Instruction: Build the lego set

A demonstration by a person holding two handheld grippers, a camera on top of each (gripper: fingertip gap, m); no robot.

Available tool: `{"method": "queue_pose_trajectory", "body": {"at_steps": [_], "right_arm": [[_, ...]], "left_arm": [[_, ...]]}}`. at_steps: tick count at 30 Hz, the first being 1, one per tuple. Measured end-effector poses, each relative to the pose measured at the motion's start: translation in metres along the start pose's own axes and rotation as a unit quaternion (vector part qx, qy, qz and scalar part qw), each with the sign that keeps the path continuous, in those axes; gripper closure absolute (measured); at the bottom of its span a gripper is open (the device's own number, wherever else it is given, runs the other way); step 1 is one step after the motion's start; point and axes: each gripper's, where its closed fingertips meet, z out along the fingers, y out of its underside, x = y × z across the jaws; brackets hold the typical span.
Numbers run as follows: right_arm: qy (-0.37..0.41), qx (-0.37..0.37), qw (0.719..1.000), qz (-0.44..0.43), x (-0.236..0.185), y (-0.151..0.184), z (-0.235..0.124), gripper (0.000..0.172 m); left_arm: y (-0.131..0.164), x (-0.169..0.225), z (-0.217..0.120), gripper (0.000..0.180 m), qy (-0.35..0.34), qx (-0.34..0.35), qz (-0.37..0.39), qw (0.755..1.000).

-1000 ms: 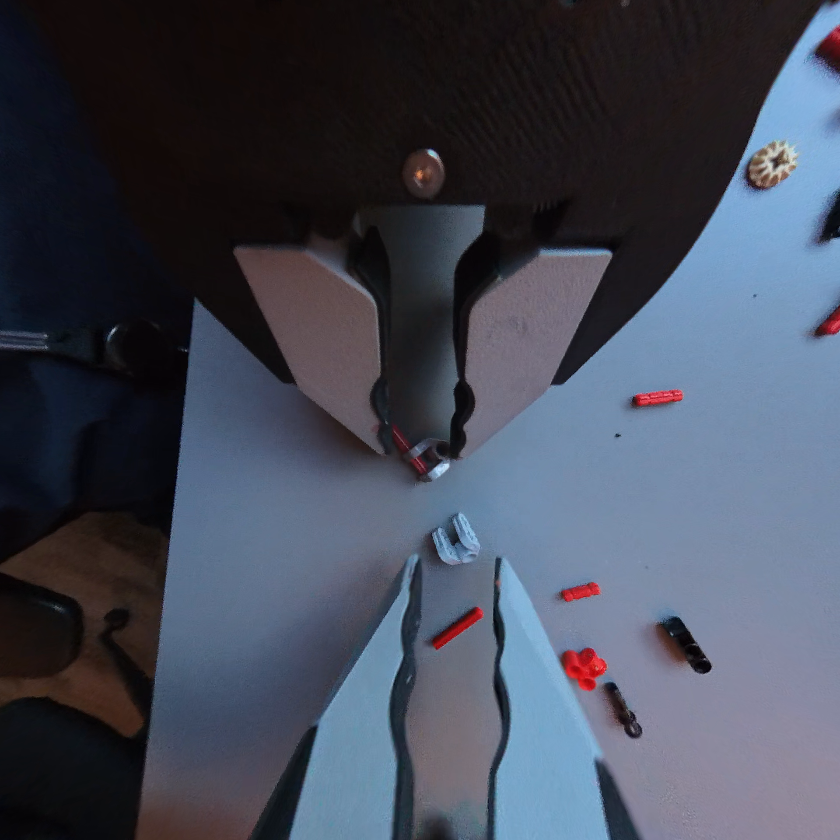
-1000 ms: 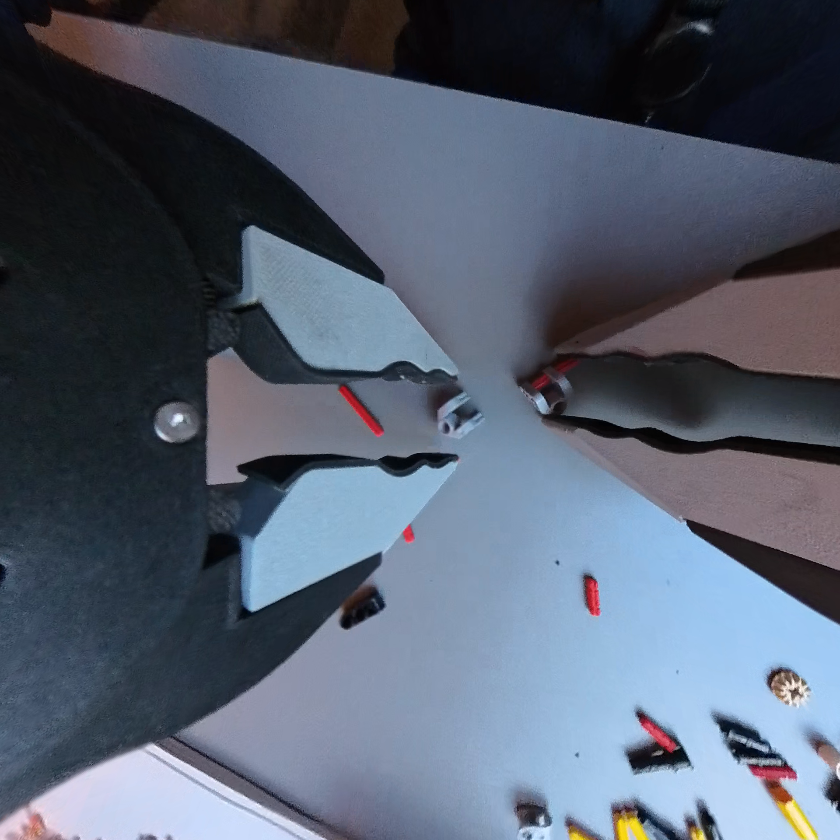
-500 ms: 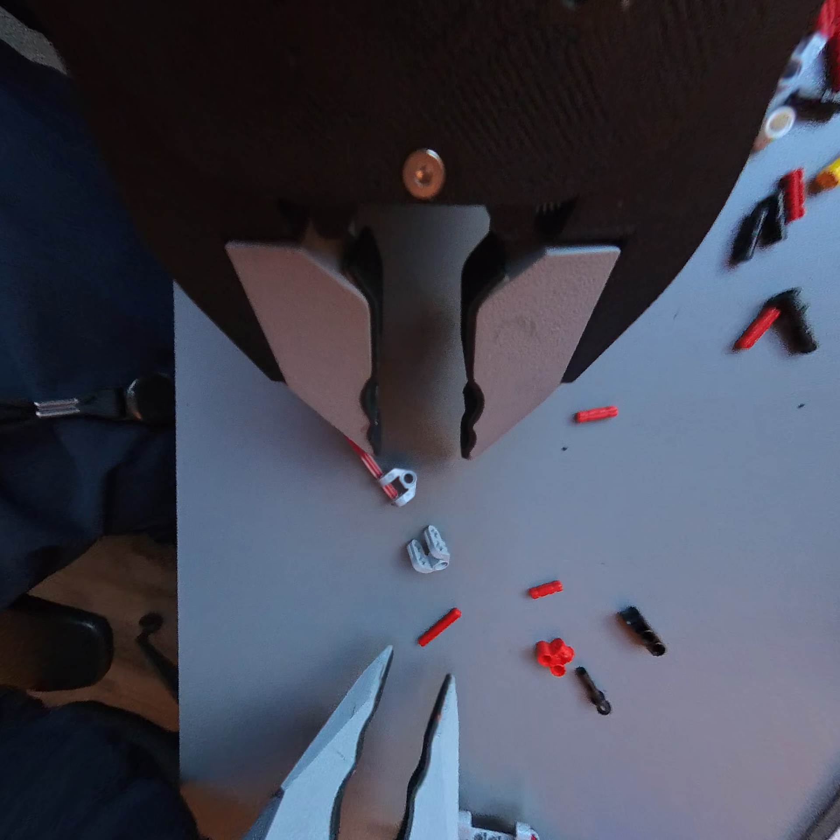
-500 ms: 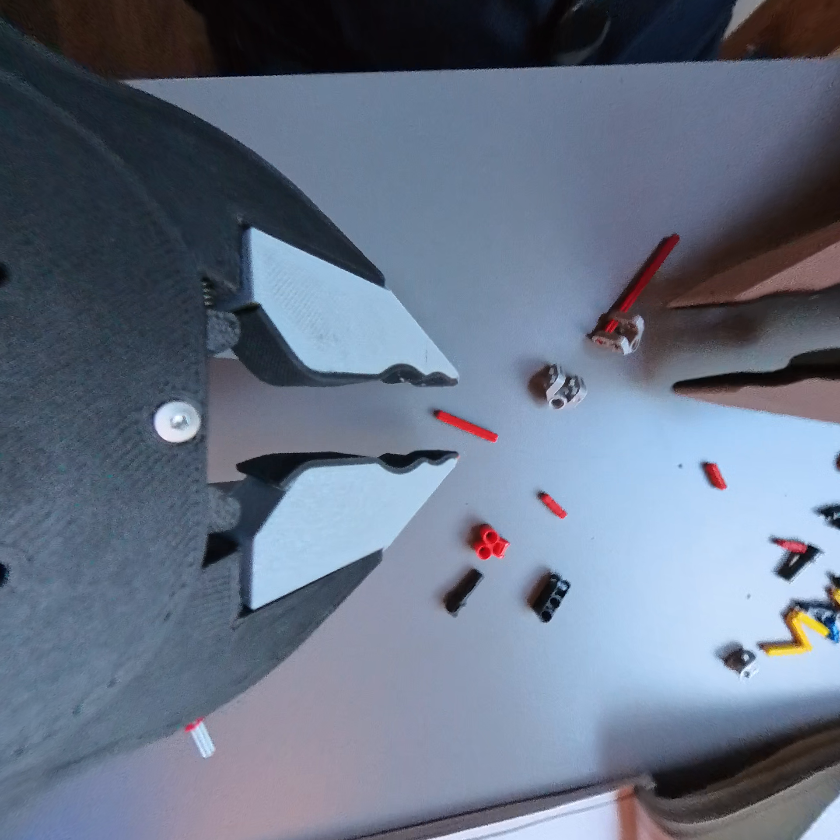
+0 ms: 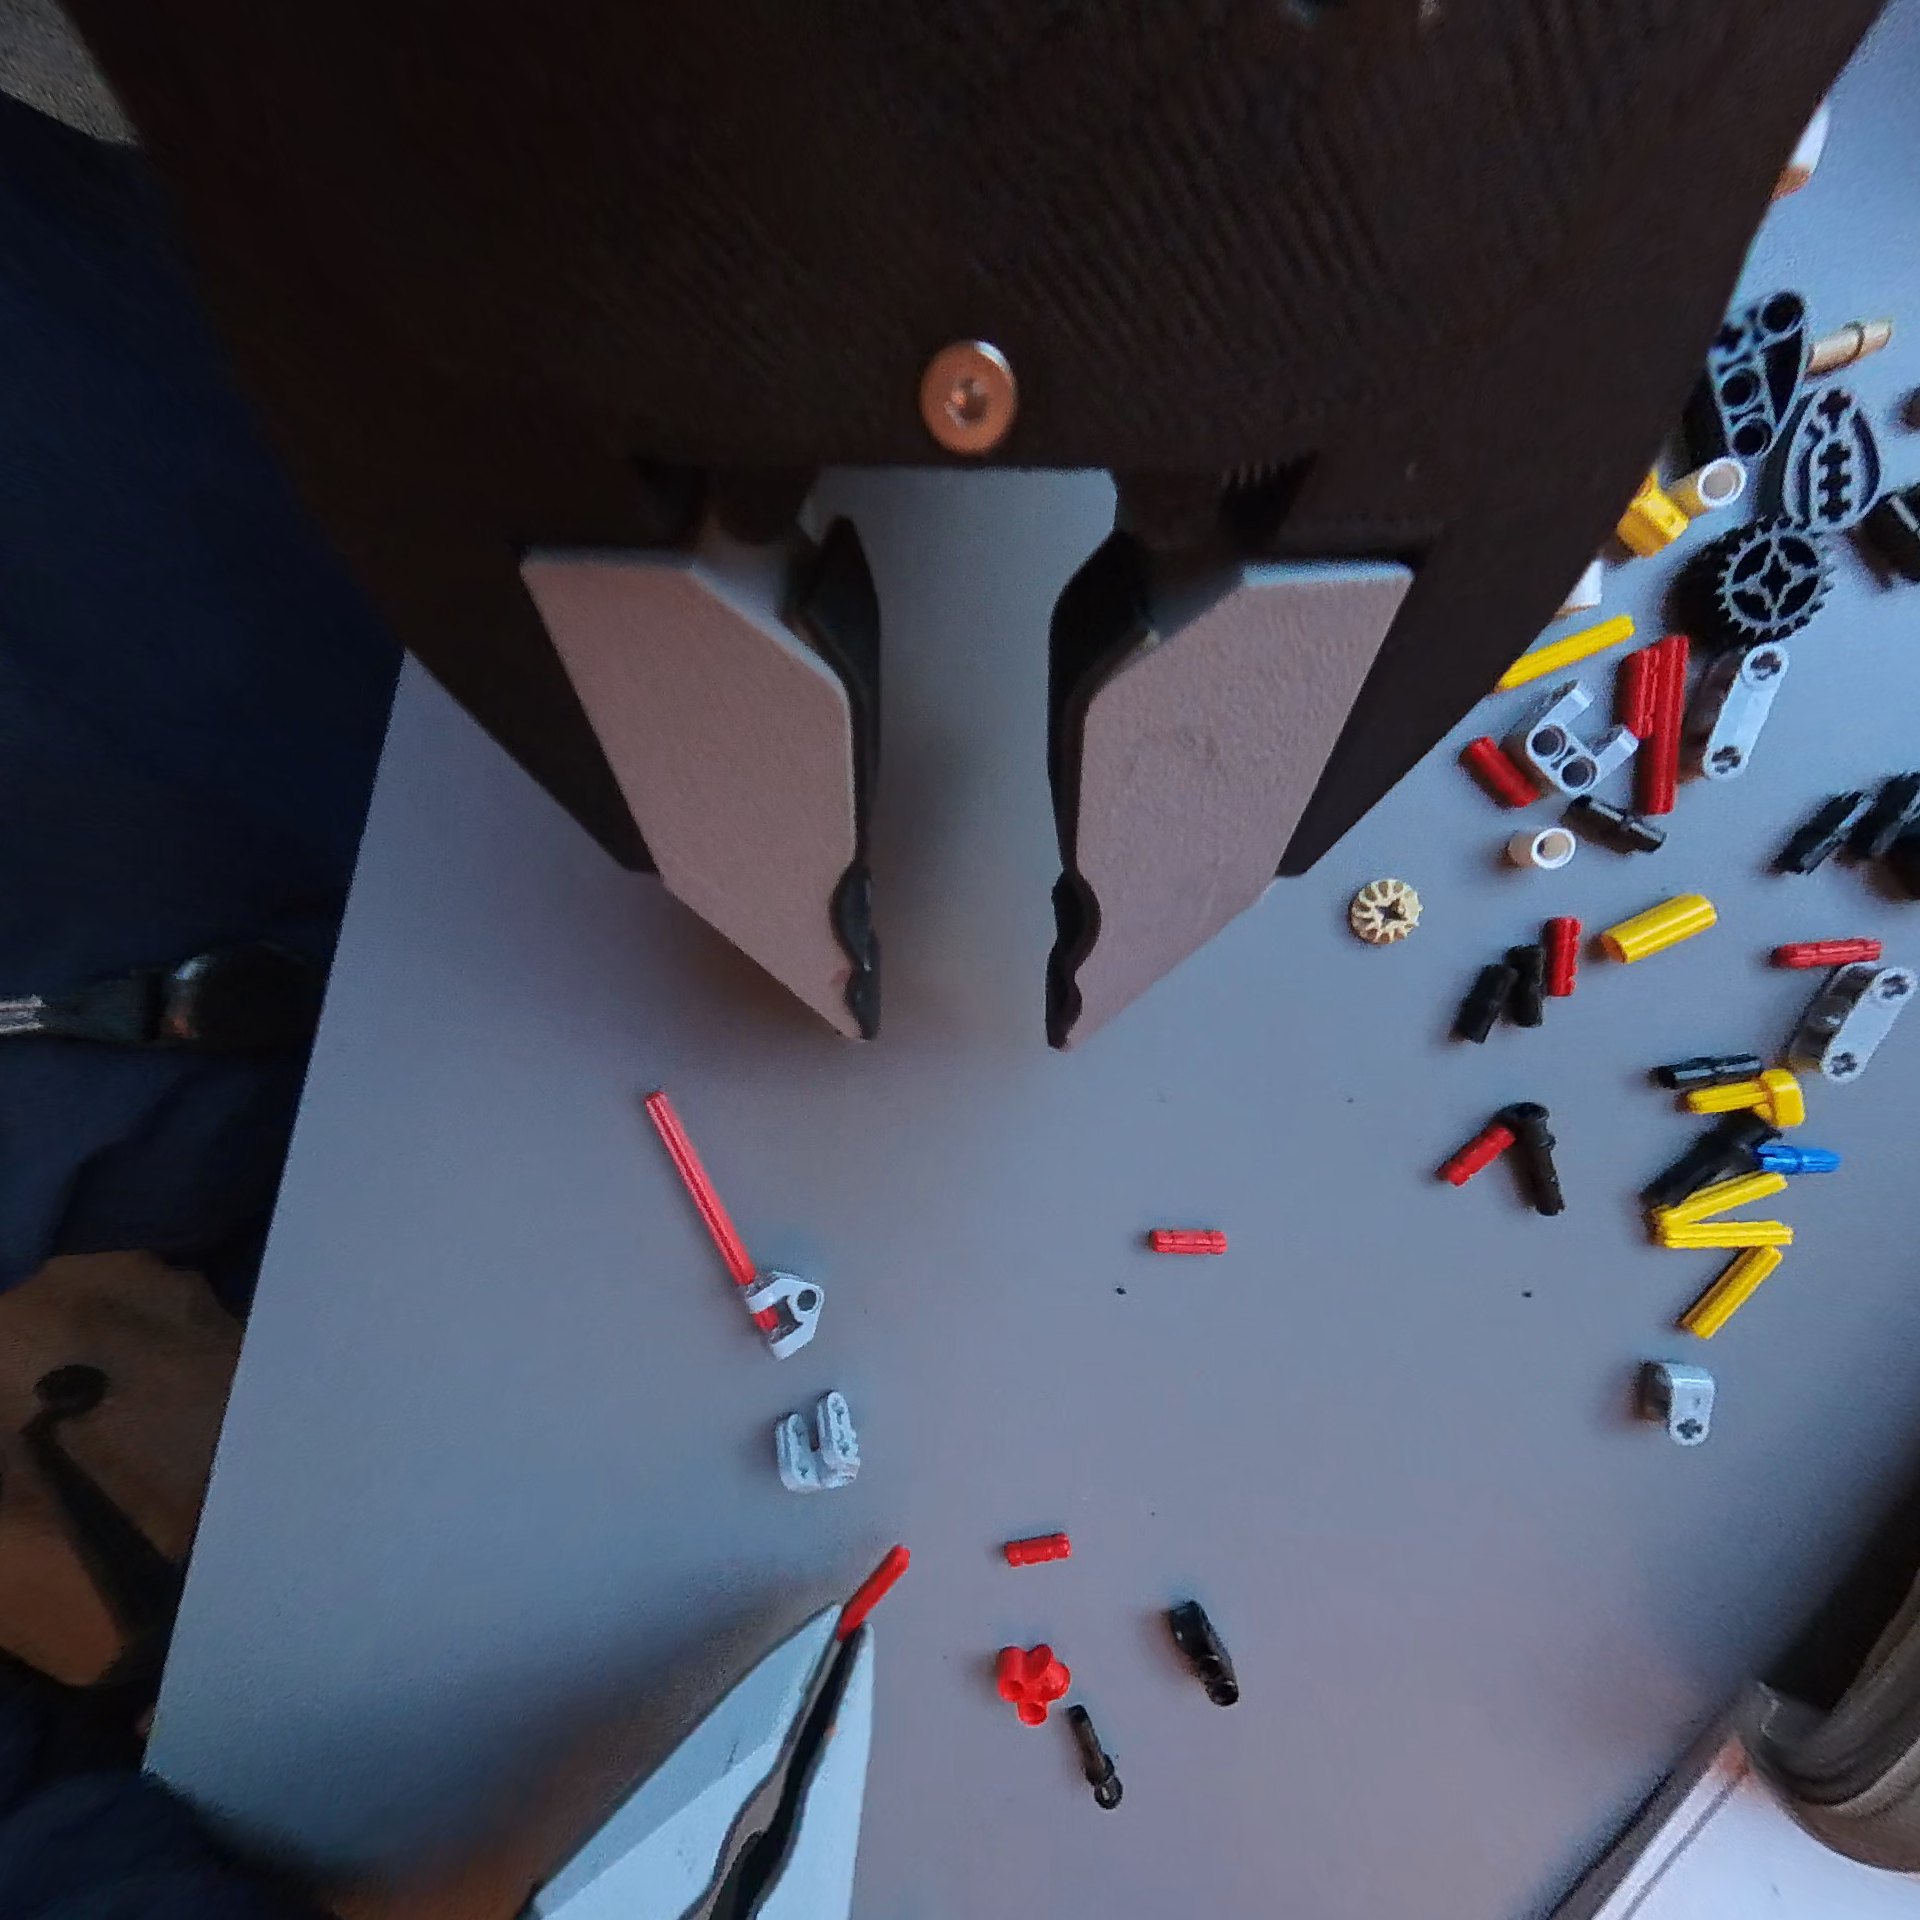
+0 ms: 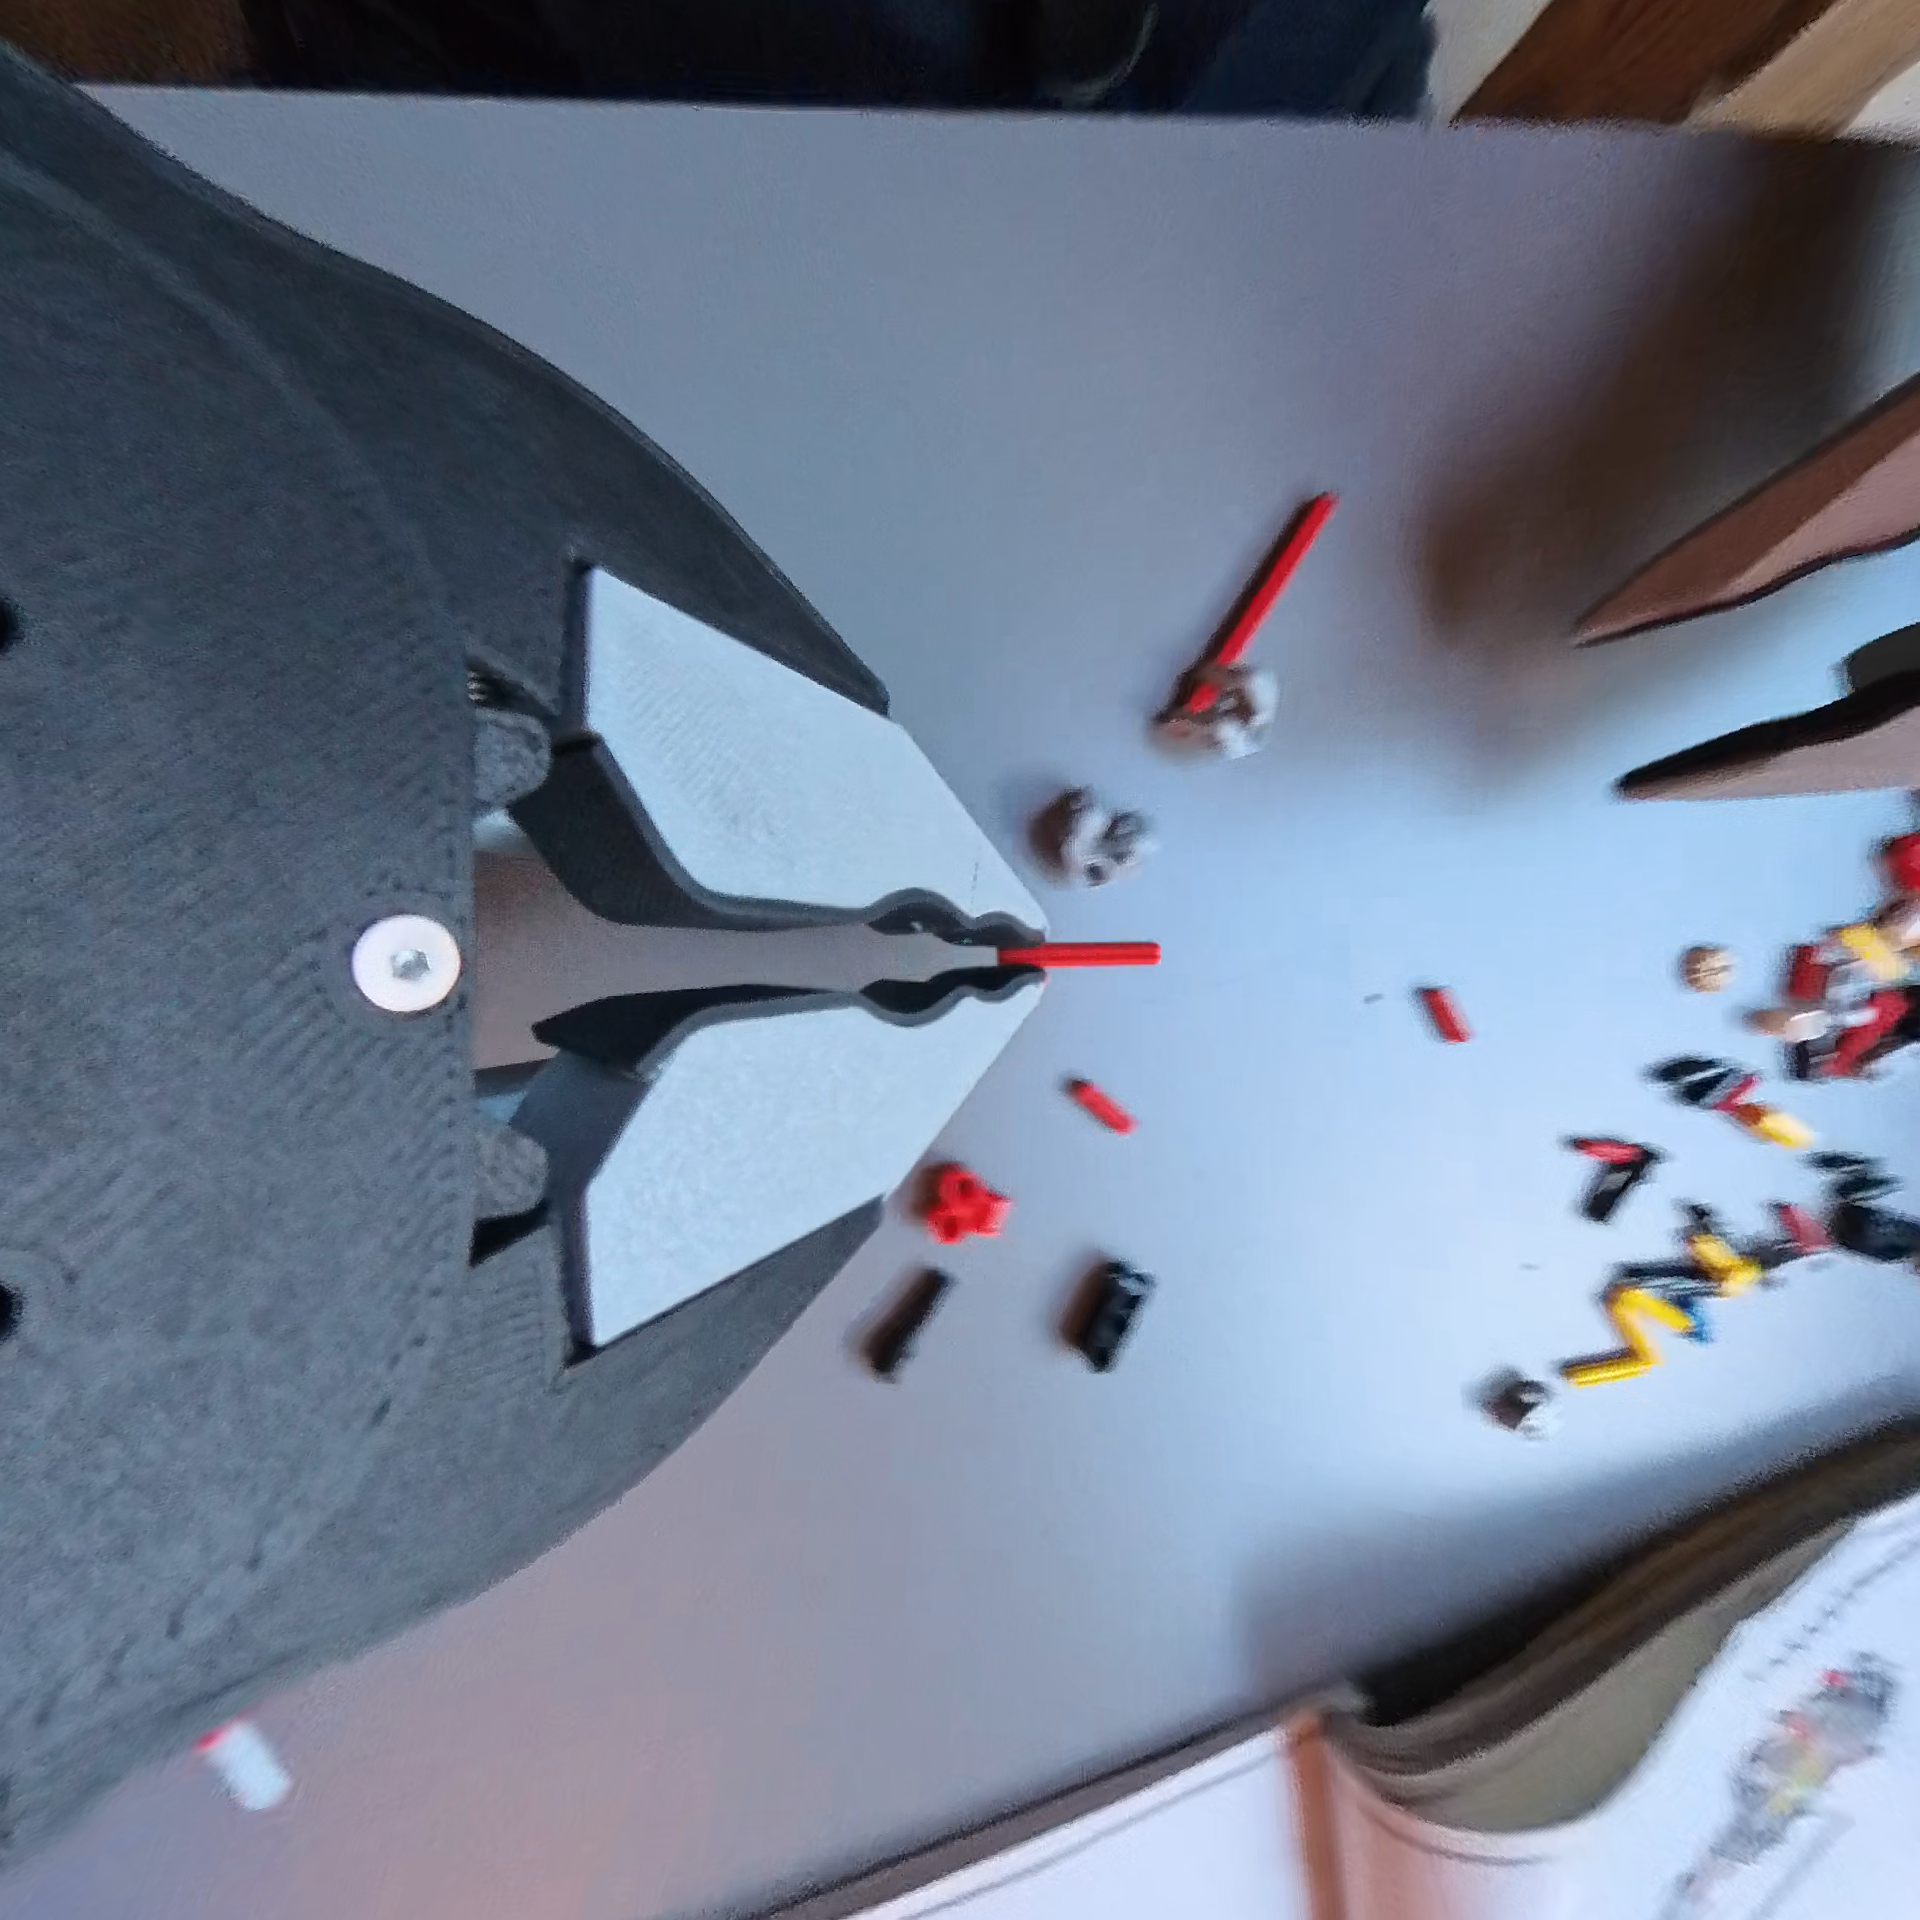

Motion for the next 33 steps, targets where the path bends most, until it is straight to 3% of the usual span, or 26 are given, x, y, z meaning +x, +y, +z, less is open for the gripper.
{"method": "queue_pose_trajectory", "body": {"at_steps": [5, 9, 16, 22, 26, 30, 33], "right_arm": [[-0.048, 0.016, 0.996, -0.075, -0.019, -0.063, 0.026, 0.172], [-0.073, 0.008, 0.990, -0.124, -0.036, -0.086, 0.052, 0.172], [-0.087, 0.014, 0.989, -0.119, -0.046, -0.083, 0.061, 0.172], [-0.068, 0.028, 0.992, -0.102, -0.035, -0.083, 0.059, 0.172], [-0.088, 0.038, 0.993, -0.063, -0.029, -0.081, 0.057, 0.172], [-0.069, 0.016, 0.996, -0.062, -0.015, -0.066, 0.058, 0.172], [-0.087, 0.033, 0.994, -0.052, -0.020, -0.071, 0.055, 0.172]], "left_arm": [[-0.016, -0.002, -0.011, 0.145, -0.022, 0.032, 0.009, 0.999], [-0.022, 0.002, -0.017, 0.154, -0.030, 0.057, 0.033, 0.997], [-0.025, 0.011, -0.005, 0.179, -0.020, 0.054, 0.071, 0.996], [-0.024, 0.011, 0.015, 0.180, -0.010, 0.031, 0.065, 0.997], [-0.034, 0.008, 0.018, 0.180, -0.007, 0.055, 0.050, 0.997], [-0.035, -0.004, 0.017, 0.157, -0.016, 0.048, 0.016, 0.999], [-0.039, -0.008, 0.018, 0.153, -0.027, 0.051, 0.020, 0.998]]}}
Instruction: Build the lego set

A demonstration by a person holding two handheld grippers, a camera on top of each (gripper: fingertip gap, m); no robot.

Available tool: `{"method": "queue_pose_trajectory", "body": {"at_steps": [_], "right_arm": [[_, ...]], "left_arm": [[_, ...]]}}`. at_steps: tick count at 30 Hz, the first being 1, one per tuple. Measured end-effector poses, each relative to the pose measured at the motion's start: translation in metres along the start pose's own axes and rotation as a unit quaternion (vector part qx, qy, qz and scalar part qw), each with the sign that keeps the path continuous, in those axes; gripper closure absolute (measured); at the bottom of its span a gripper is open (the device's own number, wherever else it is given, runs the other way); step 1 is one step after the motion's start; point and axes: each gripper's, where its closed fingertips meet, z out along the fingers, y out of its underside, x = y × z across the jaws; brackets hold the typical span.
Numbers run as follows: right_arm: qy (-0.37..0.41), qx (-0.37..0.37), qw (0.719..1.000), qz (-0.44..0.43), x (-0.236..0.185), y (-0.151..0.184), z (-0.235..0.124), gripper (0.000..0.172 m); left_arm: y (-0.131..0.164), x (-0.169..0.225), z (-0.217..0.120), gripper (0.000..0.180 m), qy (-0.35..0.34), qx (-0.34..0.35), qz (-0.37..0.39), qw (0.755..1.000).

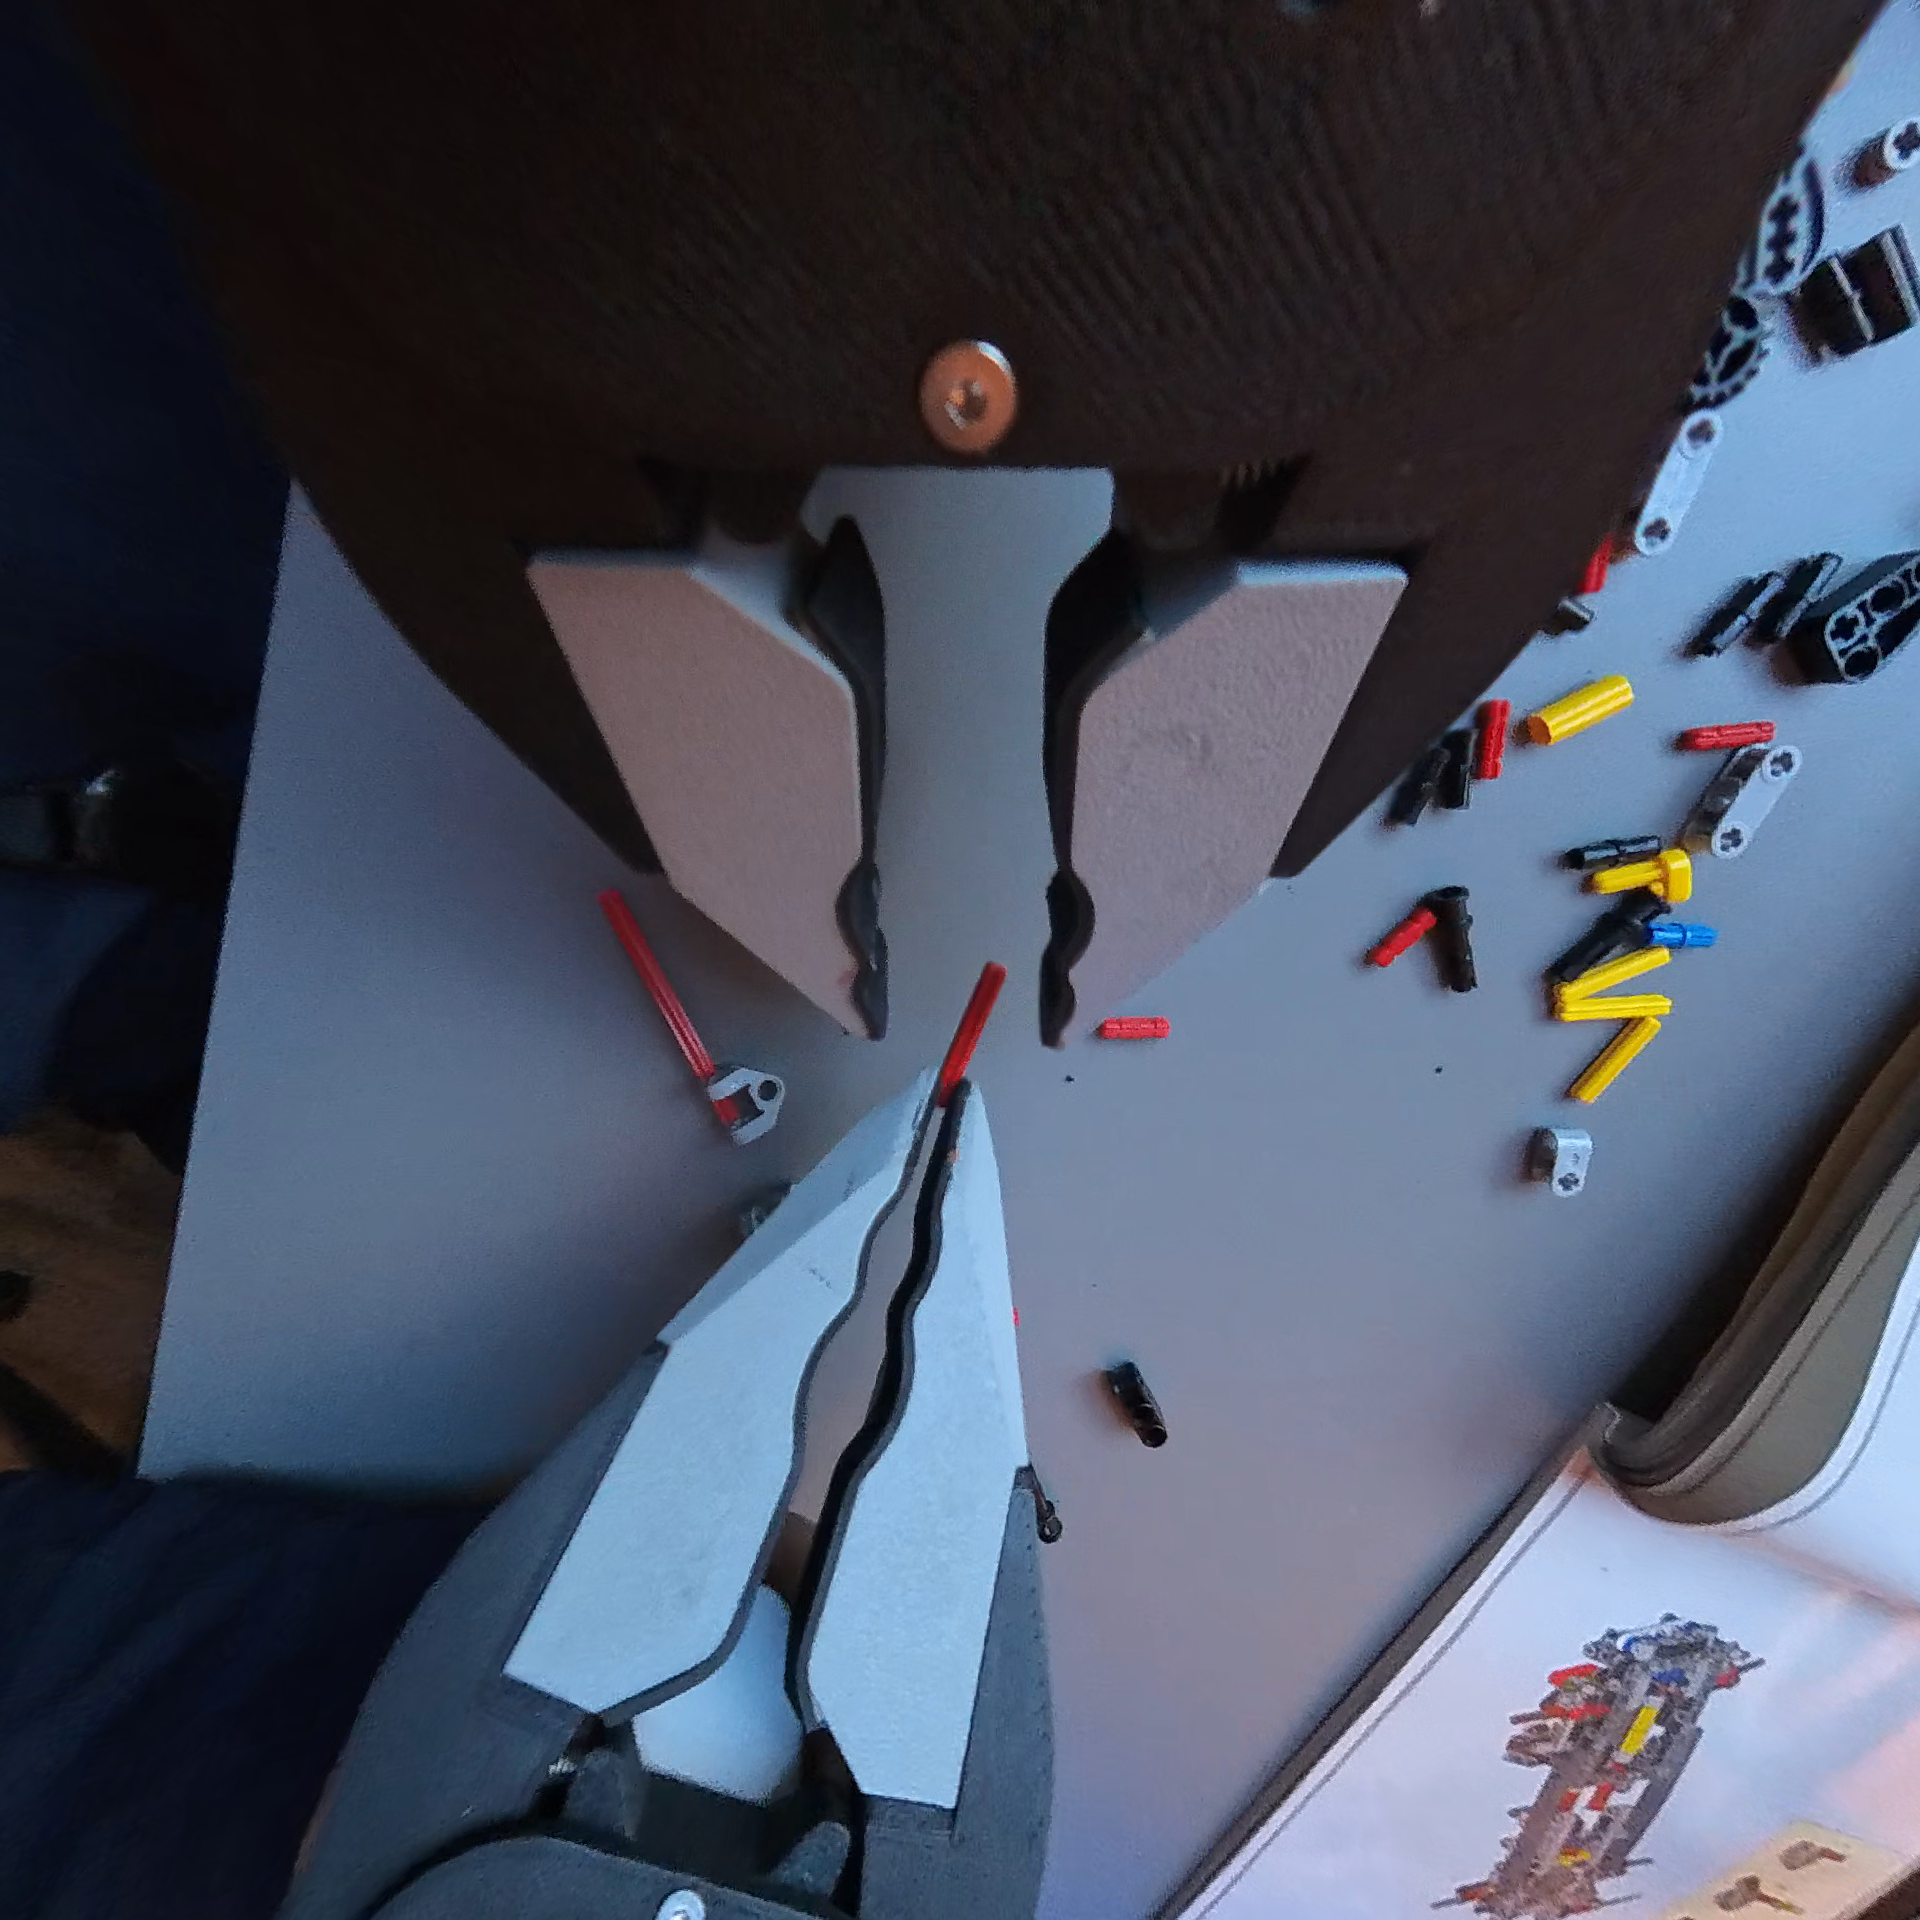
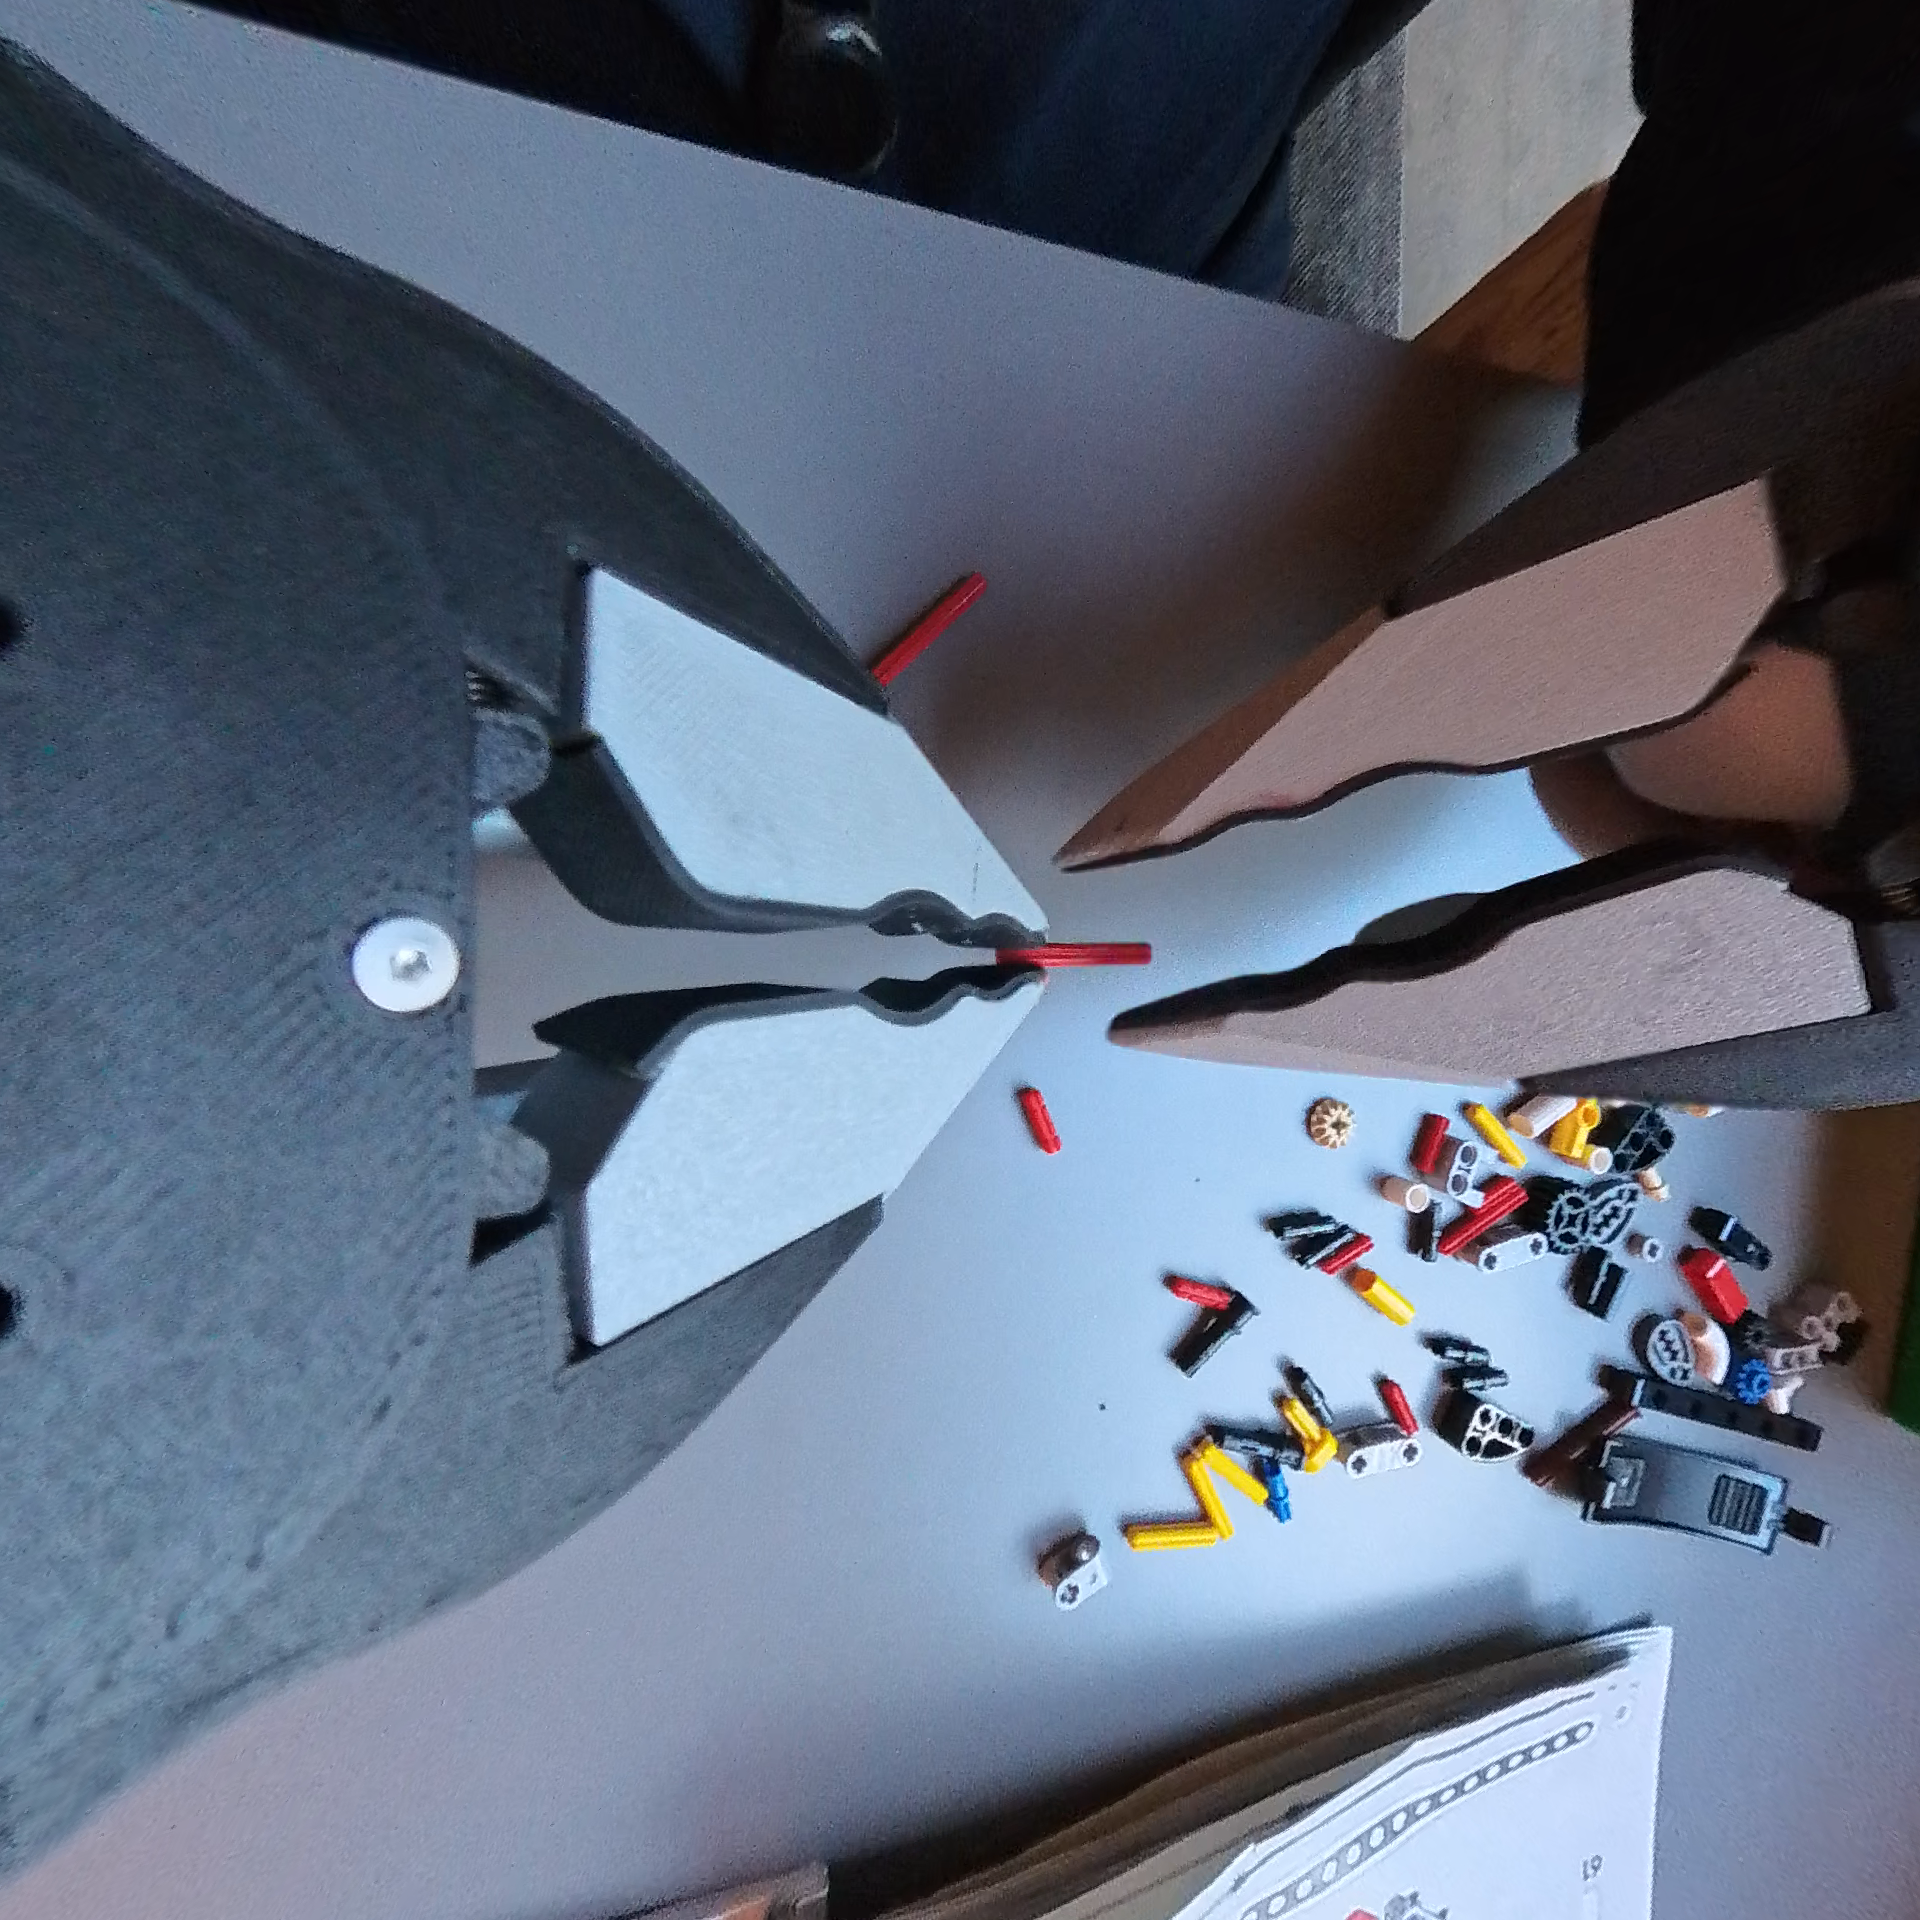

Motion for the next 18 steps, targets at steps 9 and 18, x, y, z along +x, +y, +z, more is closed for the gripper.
{"method": "queue_pose_trajectory", "body": {"at_steps": [9, 18], "right_arm": [[0.058, -0.021, 0.998, -0.022, 0.017, 0.009, -0.016, 0.162], [-0.012, -0.072, 0.997, -0.033, -0.019, 0.065, -0.043, 0.145]], "left_arm": [[0.033, -0.040, -0.009, 0.179, -0.115, -0.122, 0.074, 0.983], [0.080, -0.108, -0.060, 0.152, -0.145, -0.147, -0.060, 0.977]]}}
